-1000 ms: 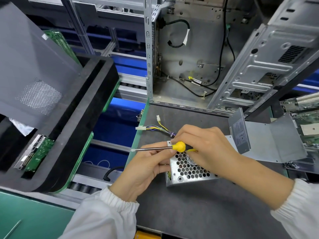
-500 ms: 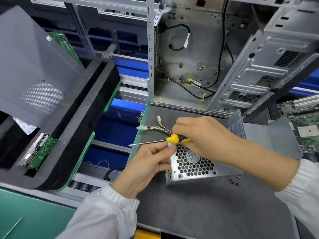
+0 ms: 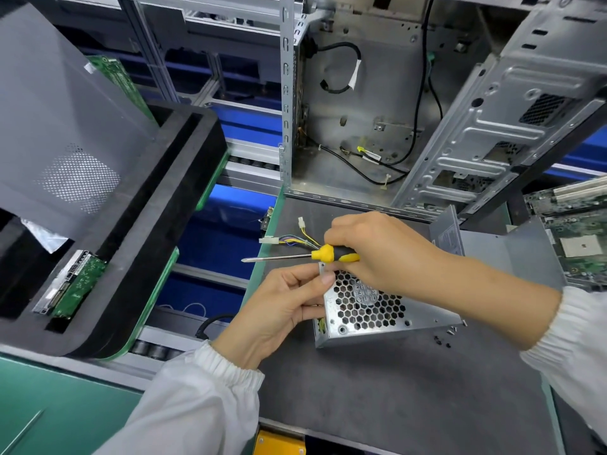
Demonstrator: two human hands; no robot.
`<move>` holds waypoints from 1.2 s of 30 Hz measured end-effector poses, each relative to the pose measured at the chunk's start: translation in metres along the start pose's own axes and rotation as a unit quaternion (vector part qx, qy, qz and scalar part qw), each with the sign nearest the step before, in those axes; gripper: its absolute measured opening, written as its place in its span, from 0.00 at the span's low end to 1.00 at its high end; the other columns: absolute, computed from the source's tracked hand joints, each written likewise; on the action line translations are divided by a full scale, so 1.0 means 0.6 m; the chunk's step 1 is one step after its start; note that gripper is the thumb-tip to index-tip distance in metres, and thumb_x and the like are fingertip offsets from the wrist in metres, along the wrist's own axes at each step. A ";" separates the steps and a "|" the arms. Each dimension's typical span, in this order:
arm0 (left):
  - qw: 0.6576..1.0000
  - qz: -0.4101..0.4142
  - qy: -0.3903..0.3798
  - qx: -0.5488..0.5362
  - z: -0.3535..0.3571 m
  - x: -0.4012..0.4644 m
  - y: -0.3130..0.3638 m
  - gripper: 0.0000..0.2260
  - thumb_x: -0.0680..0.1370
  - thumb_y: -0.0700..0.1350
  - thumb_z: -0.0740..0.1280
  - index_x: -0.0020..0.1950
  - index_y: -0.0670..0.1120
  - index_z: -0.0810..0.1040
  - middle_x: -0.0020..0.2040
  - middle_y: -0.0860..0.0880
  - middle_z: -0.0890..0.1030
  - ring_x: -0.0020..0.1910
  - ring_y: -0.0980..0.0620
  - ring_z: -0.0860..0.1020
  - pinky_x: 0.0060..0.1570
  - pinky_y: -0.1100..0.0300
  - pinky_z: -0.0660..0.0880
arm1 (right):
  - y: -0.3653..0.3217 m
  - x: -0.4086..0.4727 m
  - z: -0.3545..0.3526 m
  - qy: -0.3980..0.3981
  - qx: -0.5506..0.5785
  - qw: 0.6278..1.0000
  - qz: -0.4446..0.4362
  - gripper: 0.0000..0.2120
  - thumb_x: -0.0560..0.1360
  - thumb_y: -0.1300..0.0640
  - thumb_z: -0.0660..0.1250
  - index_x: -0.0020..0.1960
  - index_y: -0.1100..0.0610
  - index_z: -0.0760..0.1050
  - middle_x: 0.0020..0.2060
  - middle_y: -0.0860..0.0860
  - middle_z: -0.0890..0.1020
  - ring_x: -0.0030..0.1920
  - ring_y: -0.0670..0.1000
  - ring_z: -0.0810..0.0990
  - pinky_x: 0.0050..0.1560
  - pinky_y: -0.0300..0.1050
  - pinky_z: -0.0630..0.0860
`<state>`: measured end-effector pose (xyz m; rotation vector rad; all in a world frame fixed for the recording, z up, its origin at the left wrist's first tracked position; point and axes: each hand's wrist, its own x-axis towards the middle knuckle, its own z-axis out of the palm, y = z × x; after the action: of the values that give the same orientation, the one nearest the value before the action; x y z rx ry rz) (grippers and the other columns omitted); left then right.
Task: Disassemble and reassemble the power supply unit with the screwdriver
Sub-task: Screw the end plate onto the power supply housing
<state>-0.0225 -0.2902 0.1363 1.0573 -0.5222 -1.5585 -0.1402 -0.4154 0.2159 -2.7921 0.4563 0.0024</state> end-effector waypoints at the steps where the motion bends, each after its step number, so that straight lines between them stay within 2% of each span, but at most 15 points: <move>1: 1.000 -0.001 -0.002 -0.001 0.000 0.000 0.000 0.15 0.75 0.45 0.69 0.61 0.43 0.82 0.57 0.39 0.83 0.56 0.42 0.82 0.52 0.51 0.80 | 0.000 0.000 0.001 0.001 0.008 1.000 0.003 0.13 0.73 0.54 0.70 0.37 0.50 0.67 0.31 0.43 0.65 0.34 0.48 0.66 0.33 0.44 0.64; 4: 1.000 -0.003 -0.008 -0.013 -0.001 -0.002 -0.003 0.15 0.77 0.46 0.68 0.62 0.44 0.81 0.58 0.39 0.82 0.57 0.42 0.82 0.52 0.52 0.80 | 0.002 0.000 0.003 0.012 0.051 0.998 0.023 0.12 0.72 0.52 0.71 0.36 0.50 0.69 0.31 0.44 0.67 0.33 0.46 0.67 0.35 0.47 0.70; 7: 1.000 -0.003 -0.010 -0.020 -0.002 -0.002 -0.003 0.15 0.77 0.47 0.67 0.62 0.45 0.81 0.59 0.39 0.82 0.58 0.41 0.81 0.54 0.51 0.80 | 0.006 -0.003 0.007 0.028 0.093 0.995 0.033 0.13 0.71 0.54 0.73 0.35 0.52 0.69 0.30 0.44 0.68 0.30 0.42 0.67 0.34 0.45 0.67; 9: 1.000 -0.005 -0.013 -0.018 -0.003 0.000 -0.002 0.15 0.77 0.48 0.68 0.63 0.46 0.81 0.60 0.39 0.82 0.59 0.42 0.81 0.54 0.51 0.80 | 0.010 -0.004 0.010 0.034 0.121 0.991 0.042 0.13 0.70 0.56 0.74 0.35 0.58 0.71 0.30 0.46 0.70 0.29 0.41 0.68 0.32 0.43 0.66; 11: 1.000 -0.008 -0.020 -0.016 -0.003 0.001 0.000 0.16 0.77 0.49 0.67 0.63 0.46 0.81 0.60 0.40 0.81 0.59 0.42 0.81 0.54 0.51 0.80 | 0.012 -0.004 0.010 0.031 0.140 0.988 0.050 0.12 0.71 0.56 0.74 0.37 0.62 0.74 0.32 0.48 0.72 0.28 0.42 0.70 0.32 0.45 0.70; 15: 0.999 -0.036 0.009 -0.039 0.002 0.006 0.005 0.16 0.77 0.53 0.67 0.59 0.45 0.83 0.58 0.38 0.82 0.56 0.39 0.82 0.53 0.45 0.80 | 0.012 0.002 0.007 0.020 0.147 0.988 0.044 0.12 0.70 0.54 0.74 0.36 0.58 0.74 0.31 0.46 0.71 0.30 0.41 0.71 0.33 0.44 0.70; 18: 0.998 -0.045 0.040 -0.023 0.007 0.013 0.008 0.16 0.73 0.55 0.70 0.53 0.45 0.85 0.56 0.40 0.83 0.52 0.40 0.83 0.53 0.43 0.80 | 0.016 0.001 0.007 0.026 0.179 0.983 0.033 0.13 0.69 0.55 0.75 0.34 0.57 0.72 0.31 0.47 0.71 0.30 0.46 0.73 0.31 0.45 0.73; 20: 0.999 -0.038 0.034 -0.005 0.008 0.013 0.010 0.17 0.72 0.54 0.71 0.54 0.44 0.85 0.57 0.40 0.83 0.52 0.40 0.82 0.54 0.44 0.80 | 0.022 -0.002 0.008 0.025 0.194 0.980 0.040 0.14 0.68 0.54 0.76 0.35 0.61 0.74 0.32 0.50 0.73 0.30 0.49 0.74 0.32 0.48 0.74; 22: 0.999 -0.036 0.026 0.008 0.006 0.012 0.012 0.18 0.74 0.53 0.69 0.57 0.41 0.83 0.58 0.39 0.82 0.53 0.39 0.82 0.54 0.44 0.80 | 0.025 -0.003 0.009 0.022 0.223 0.973 0.058 0.12 0.67 0.52 0.76 0.38 0.60 0.78 0.35 0.52 0.75 0.30 0.50 0.75 0.33 0.50 0.75; 25: 0.999 -0.038 0.023 0.024 0.003 0.012 0.013 0.19 0.76 0.51 0.68 0.60 0.40 0.81 0.58 0.39 0.82 0.55 0.37 0.81 0.55 0.43 0.79 | 0.027 0.000 0.008 0.022 0.220 0.973 0.060 0.11 0.66 0.50 0.77 0.37 0.55 0.78 0.34 0.51 0.76 0.31 0.46 0.72 0.32 0.45 0.71; 27: 0.999 -0.041 0.025 0.018 0.003 0.012 0.013 0.19 0.75 0.51 0.69 0.59 0.40 0.82 0.58 0.38 0.82 0.54 0.38 0.82 0.54 0.44 0.80 | 0.028 0.002 0.008 0.022 0.209 0.976 0.051 0.10 0.65 0.49 0.77 0.36 0.52 0.77 0.32 0.48 0.74 0.31 0.43 0.69 0.31 0.38 0.65; 29: 0.998 -0.043 0.027 0.021 0.004 0.013 0.014 0.18 0.74 0.51 0.69 0.57 0.41 0.83 0.57 0.39 0.83 0.53 0.39 0.82 0.53 0.45 0.81 | 0.031 0.004 0.009 0.025 0.194 0.980 0.046 0.11 0.65 0.48 0.77 0.36 0.53 0.77 0.31 0.47 0.73 0.32 0.43 0.68 0.31 0.35 0.61; 34: 0.998 -0.049 0.040 0.018 0.005 0.014 0.014 0.19 0.74 0.52 0.70 0.57 0.40 0.83 0.57 0.39 0.83 0.53 0.39 0.82 0.51 0.46 0.82 | 0.037 0.009 0.007 0.012 0.194 0.981 0.025 0.11 0.65 0.48 0.76 0.35 0.51 0.76 0.29 0.46 0.74 0.32 0.43 0.69 0.32 0.33 0.61; 36: 0.998 -0.051 0.038 0.018 0.006 0.013 0.013 0.19 0.74 0.52 0.69 0.57 0.40 0.83 0.57 0.38 0.83 0.53 0.39 0.82 0.51 0.46 0.81 | 0.039 0.013 0.003 -0.005 0.206 0.978 0.032 0.12 0.64 0.48 0.77 0.36 0.54 0.77 0.29 0.47 0.75 0.31 0.42 0.70 0.31 0.32 0.63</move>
<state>-0.0208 -0.3003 0.1416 1.1814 -0.4513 -1.5969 -0.1399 -0.4382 0.2065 -2.3683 0.4819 -0.0562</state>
